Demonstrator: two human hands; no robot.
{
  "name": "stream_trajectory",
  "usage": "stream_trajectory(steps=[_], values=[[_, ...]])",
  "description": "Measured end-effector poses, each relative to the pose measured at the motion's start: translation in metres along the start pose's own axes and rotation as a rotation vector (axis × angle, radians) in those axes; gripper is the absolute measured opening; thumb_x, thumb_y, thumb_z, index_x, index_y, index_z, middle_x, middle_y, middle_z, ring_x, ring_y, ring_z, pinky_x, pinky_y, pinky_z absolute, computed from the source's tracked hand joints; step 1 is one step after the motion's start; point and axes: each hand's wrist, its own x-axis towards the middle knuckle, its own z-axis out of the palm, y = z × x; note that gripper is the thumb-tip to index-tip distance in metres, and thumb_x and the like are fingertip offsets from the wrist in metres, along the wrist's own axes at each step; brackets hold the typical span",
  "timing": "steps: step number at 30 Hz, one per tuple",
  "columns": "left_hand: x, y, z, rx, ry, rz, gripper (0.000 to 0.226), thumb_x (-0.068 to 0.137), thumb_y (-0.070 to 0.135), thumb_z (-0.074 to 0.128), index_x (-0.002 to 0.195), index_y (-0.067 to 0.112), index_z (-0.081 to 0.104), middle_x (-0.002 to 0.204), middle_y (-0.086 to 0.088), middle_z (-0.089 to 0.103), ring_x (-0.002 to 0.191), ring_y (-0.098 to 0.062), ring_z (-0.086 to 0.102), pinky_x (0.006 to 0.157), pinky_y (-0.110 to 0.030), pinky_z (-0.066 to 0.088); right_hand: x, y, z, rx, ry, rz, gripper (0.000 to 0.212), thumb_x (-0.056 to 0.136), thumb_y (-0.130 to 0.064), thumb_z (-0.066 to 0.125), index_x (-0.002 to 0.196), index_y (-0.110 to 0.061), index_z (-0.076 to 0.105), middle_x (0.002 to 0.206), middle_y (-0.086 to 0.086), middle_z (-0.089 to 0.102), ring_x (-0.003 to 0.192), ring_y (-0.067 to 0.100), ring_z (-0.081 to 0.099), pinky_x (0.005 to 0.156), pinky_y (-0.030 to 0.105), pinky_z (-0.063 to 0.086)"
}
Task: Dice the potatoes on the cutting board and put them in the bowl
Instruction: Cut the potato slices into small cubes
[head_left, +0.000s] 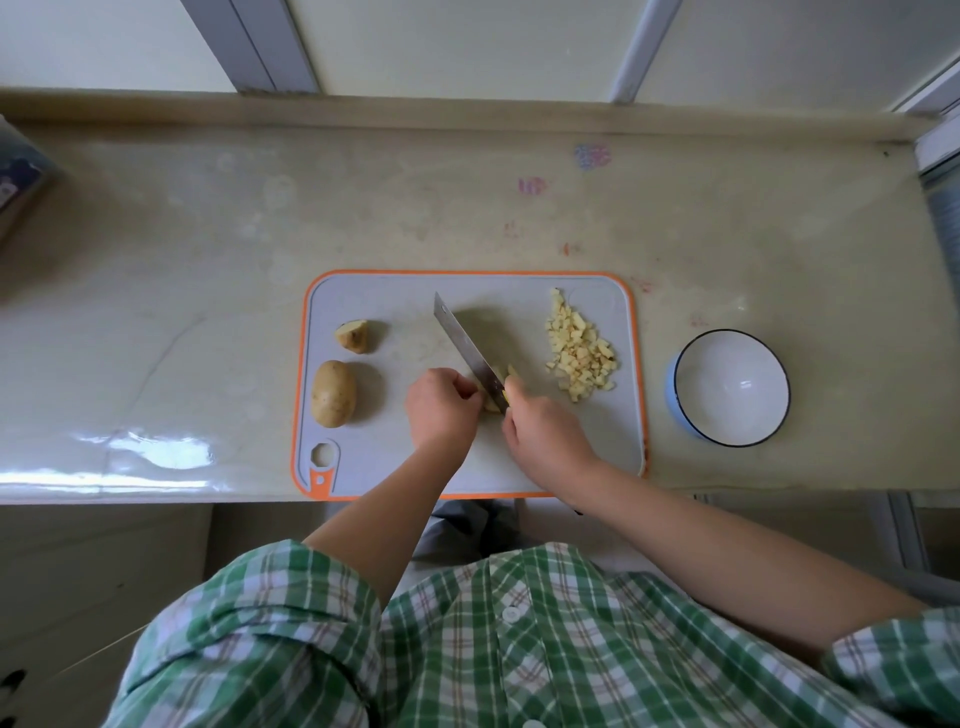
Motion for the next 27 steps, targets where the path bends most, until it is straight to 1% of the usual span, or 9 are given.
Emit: stream_trajectory(steps=[3,5,8,11,15,19,23,25,27], values=[[-0.001,-0.001,-0.001,0.002,-0.002,0.014,0.004,0.077,0.013,0.07,0.074,0.014,0.071,0.074,0.005,0.064,0.074,-0.016,0.059,0.064,-0.023,0.041,0.002,0.001,-0.001,0.028,0.036,0.003,0.027,0.098,-0.014,0.04,0.122,-0.002,0.045,0.063,-0.001,0.04,0.058,0.027,0.048,0.048,0.031,0.026],[-0.002,-0.001,-0.002,0.011,-0.003,0.019,0.002,0.078,0.014,0.07,0.076,0.014,0.072,0.073,0.004,0.065,0.074,-0.016,0.06,0.064,-0.024,0.043,0.002,0.004,-0.001,0.08,0.063,0.0,0.021,0.098,-0.013,0.041,0.115,-0.003,0.046,0.058,-0.002,0.037,0.052,0.022,0.042,0.044,0.03,0.021],[-0.003,-0.002,-0.004,0.001,-0.014,-0.011,0.006,0.076,0.015,0.069,0.071,0.018,0.069,0.068,0.003,0.067,0.07,-0.018,0.065,0.066,-0.029,0.052,-0.001,0.006,-0.006,0.12,0.089,-0.016,0.006,0.096,-0.01,0.043,0.099,-0.006,0.044,0.054,0.001,0.037,0.047,0.022,0.038,0.043,0.032,0.019],[-0.003,-0.003,-0.003,-0.016,-0.026,-0.047,0.014,0.075,0.017,0.069,0.064,0.023,0.064,0.065,0.0,0.068,0.068,-0.021,0.067,0.069,-0.034,0.056,-0.005,0.007,-0.009,0.116,0.091,-0.048,0.003,0.094,-0.01,0.045,0.095,-0.01,0.042,0.055,0.006,0.041,0.049,0.027,0.043,0.046,0.034,0.024],[-0.003,-0.002,-0.002,-0.034,-0.032,-0.074,0.017,0.075,0.019,0.07,0.061,0.025,0.062,0.068,0.001,0.07,0.07,-0.021,0.069,0.071,-0.034,0.056,-0.007,0.007,-0.009,0.084,0.066,-0.047,0.009,0.095,-0.01,0.045,0.102,-0.005,0.047,0.057,0.006,0.041,0.051,0.028,0.041,0.049,0.034,0.026],[-0.004,-0.001,-0.003,-0.047,-0.026,-0.085,0.014,0.076,0.017,0.068,0.064,0.023,0.066,0.069,0.001,0.07,0.07,-0.021,0.068,0.072,-0.036,0.056,-0.009,0.005,-0.004,0.05,0.035,-0.037,0.023,0.096,-0.012,0.043,0.116,-0.003,0.048,0.054,-0.001,0.034,0.049,0.024,0.038,0.047,0.032,0.02],[-0.004,0.0,-0.002,-0.051,-0.019,-0.084,0.02,0.075,0.014,0.067,0.059,0.024,0.063,0.068,-0.002,0.07,0.068,-0.024,0.068,0.07,-0.036,0.056,-0.011,0.003,0.0,0.031,0.026,-0.027,0.022,0.097,-0.012,0.042,0.117,-0.004,0.046,0.055,-0.003,0.033,0.046,0.015,0.034,0.043,0.028,0.017],[-0.003,0.0,-0.001,-0.039,-0.016,-0.084,0.021,0.075,0.013,0.067,0.058,0.023,0.062,0.068,-0.003,0.07,0.068,-0.025,0.068,0.07,-0.035,0.056,-0.011,0.001,0.002,0.022,0.012,-0.021,0.024,0.097,-0.012,0.041,0.119,-0.004,0.045,0.057,-0.002,0.035,0.05,0.02,0.039,0.044,0.03,0.02],[-0.002,-0.001,-0.001,-0.033,-0.021,-0.083,0.017,0.075,0.012,0.066,0.061,0.021,0.066,0.068,-0.004,0.07,0.069,-0.025,0.067,0.069,-0.034,0.055,-0.009,-0.001,0.004,0.004,0.006,-0.012,0.024,0.097,-0.012,0.04,0.119,-0.004,0.044,0.062,0.001,0.039,0.058,0.03,0.048,0.049,0.031,0.025]])
